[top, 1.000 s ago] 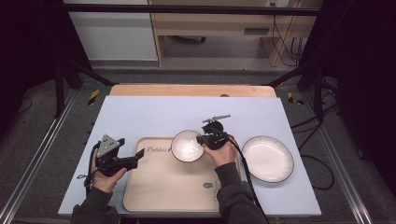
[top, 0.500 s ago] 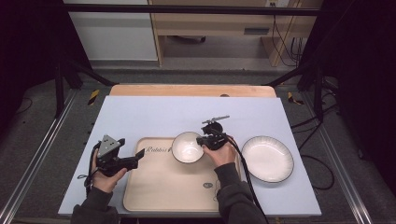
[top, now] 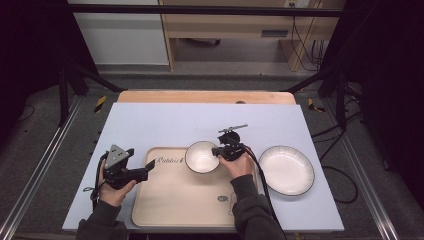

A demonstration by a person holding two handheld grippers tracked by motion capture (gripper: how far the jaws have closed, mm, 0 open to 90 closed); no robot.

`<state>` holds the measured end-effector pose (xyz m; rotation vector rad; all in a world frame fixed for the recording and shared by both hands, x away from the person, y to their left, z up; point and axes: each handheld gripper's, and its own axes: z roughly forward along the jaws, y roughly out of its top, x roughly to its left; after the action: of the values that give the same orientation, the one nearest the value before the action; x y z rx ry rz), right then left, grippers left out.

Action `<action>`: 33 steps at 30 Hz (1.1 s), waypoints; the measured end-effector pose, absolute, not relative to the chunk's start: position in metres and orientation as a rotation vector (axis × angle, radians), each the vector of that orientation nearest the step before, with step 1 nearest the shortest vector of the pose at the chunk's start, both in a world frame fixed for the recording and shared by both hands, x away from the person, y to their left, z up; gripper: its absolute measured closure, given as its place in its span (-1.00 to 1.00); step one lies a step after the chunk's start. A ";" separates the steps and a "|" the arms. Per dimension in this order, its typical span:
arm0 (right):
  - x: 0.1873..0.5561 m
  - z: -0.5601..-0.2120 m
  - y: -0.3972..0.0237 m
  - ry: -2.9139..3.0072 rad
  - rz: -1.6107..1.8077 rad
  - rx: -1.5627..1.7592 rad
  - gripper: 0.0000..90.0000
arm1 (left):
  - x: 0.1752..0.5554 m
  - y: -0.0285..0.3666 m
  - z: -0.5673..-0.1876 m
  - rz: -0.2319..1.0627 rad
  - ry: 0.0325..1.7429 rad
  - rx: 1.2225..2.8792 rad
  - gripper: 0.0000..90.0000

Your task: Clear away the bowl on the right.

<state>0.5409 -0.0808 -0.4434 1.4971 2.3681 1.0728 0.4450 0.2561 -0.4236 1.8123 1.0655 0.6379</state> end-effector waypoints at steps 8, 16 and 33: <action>0.542 -0.445 -0.082 2.371 1.072 1.506 0.82 | 0.445 0.256 -0.424 0.639 1.064 1.816 -0.70; 0.541 -0.445 -0.083 2.368 1.065 1.492 0.80 | 0.445 0.256 -0.424 0.639 1.064 1.817 -0.70; 0.518 -0.411 -0.098 2.202 1.194 1.304 -0.11 | 0.445 0.255 -0.424 0.640 1.065 1.812 -0.71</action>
<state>0.5183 -0.0975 -0.4111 1.3042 2.2016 1.1936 0.4446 0.2554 -0.4236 1.8120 1.0648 0.6398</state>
